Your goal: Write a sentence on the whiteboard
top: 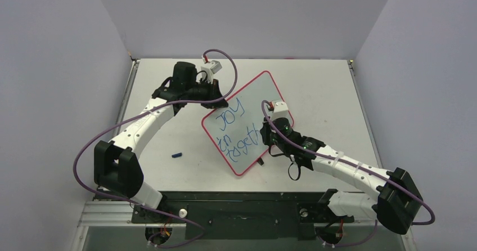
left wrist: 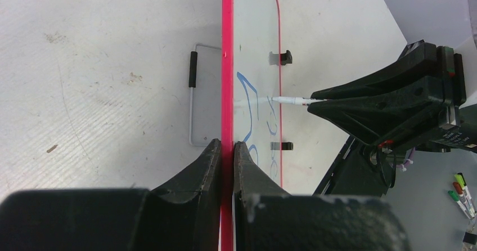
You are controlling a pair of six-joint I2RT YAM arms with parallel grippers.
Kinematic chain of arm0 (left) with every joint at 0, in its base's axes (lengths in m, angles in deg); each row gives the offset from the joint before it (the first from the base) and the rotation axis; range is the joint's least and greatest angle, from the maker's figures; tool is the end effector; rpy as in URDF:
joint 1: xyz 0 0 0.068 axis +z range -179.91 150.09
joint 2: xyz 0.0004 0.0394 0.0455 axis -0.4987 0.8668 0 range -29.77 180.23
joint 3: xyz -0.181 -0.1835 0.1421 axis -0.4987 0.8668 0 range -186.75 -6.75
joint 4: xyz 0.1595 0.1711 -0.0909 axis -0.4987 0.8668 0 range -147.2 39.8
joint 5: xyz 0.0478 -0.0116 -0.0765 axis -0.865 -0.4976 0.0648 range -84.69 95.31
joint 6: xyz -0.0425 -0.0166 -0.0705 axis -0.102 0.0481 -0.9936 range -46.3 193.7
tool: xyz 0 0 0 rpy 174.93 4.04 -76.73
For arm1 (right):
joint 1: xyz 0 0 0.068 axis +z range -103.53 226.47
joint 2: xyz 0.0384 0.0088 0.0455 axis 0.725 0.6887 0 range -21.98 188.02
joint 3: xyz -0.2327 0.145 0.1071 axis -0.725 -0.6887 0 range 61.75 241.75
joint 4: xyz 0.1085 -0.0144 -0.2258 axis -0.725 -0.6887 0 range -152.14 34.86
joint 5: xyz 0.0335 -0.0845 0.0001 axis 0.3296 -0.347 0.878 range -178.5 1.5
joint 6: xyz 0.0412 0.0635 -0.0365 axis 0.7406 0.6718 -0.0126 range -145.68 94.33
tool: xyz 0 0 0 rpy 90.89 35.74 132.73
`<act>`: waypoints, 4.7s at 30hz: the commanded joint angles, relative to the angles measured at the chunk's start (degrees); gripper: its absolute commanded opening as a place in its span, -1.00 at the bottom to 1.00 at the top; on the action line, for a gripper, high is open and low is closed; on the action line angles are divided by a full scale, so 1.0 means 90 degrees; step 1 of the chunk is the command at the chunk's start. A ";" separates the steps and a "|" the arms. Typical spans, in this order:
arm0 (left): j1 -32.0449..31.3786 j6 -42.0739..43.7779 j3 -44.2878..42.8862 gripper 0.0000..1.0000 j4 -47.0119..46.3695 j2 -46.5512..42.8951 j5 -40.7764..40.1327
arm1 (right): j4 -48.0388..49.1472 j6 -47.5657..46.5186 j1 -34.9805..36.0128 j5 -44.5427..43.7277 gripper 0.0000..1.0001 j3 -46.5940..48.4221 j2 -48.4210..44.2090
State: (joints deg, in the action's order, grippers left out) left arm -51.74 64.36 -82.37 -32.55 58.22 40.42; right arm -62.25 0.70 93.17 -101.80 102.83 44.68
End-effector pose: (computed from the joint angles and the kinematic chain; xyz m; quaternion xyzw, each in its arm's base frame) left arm 0.3170 -0.1725 0.3273 0.2265 0.8337 -0.3742 0.3371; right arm 0.1948 0.1818 0.2507 -0.0991 0.8678 0.2018 0.4432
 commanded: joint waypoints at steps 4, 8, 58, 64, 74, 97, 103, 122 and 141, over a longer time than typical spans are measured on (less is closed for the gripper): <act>-0.0031 0.0306 -0.0134 -1.00 -0.0287 -0.0160 -0.0118 | -0.0009 0.0052 -0.0069 -0.0215 -1.00 0.0185 0.0070; -0.0027 0.0306 -0.0134 -1.00 -0.0287 -0.0159 -0.0121 | -0.0067 0.0072 -0.0065 -0.0093 -1.00 0.0108 0.0038; -0.0031 0.0306 -0.0134 -1.00 -0.0287 -0.0178 -0.0122 | -0.0071 -0.0079 -0.0255 -0.0015 -1.00 0.0213 0.0040; -0.0026 0.0306 -0.0134 -1.00 -0.0285 -0.0186 -0.0117 | -0.0027 -0.0078 -0.0283 -0.0014 -1.00 0.0151 0.0097; -0.0035 0.0306 -0.0130 -1.00 -0.0287 -0.0218 -0.0104 | -0.0073 -0.0076 -0.0422 -0.0054 -1.00 0.0148 0.0187; -0.0046 0.0305 -0.0134 -1.00 -0.0280 -0.0196 -0.0119 | -0.0002 -0.0040 -0.0540 0.0440 -1.00 0.0532 0.0434; -0.0049 0.0315 -0.0134 -1.00 -0.0278 -0.0197 -0.0122 | 0.0082 -0.0025 -0.0513 0.0560 -1.00 0.0436 0.0419; -0.0055 0.0316 -0.0134 -1.00 -0.0268 -0.0193 -0.0130 | 0.0243 0.0174 -0.0377 0.0608 -1.00 -0.0136 0.0181; -0.0075 0.0325 -0.0134 -1.00 -0.0259 -0.0206 -0.0149 | 0.0194 0.0258 -0.0378 0.0489 -1.00 -0.0538 -0.0001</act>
State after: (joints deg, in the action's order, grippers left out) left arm -51.87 64.56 -82.37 -32.44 58.22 39.46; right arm -61.16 1.66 88.95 -100.00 99.75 44.17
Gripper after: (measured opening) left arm 0.055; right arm 0.108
